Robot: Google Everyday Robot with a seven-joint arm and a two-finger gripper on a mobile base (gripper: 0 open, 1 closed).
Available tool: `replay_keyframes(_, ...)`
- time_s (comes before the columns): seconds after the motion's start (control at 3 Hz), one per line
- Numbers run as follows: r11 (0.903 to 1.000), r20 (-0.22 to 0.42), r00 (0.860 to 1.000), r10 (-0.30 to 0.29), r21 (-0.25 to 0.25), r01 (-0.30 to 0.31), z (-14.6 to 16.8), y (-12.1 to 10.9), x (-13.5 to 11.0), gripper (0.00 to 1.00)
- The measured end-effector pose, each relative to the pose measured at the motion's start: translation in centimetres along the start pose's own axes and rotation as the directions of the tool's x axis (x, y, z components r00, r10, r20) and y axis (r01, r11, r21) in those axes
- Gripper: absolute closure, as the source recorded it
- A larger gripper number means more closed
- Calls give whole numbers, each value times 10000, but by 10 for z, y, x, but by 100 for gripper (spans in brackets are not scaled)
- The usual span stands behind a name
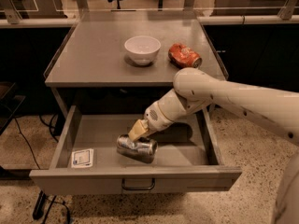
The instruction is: Place redbull can into top drawer
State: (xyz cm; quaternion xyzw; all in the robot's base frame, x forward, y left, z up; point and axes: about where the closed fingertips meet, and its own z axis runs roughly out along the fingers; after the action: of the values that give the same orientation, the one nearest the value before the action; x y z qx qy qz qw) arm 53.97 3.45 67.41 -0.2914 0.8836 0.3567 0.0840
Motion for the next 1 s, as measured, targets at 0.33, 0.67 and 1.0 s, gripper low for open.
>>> replay_keyframes(0.33,9998,105,9998,-179,63,178,0,-5,-8,100)
replay_keyframes(0.67,9998,251,9996,-162,77,160,1,-10,-9,100)
replay_keyframes(1.0,9999,265,9996,45,90,-48,4,-13,1,100)
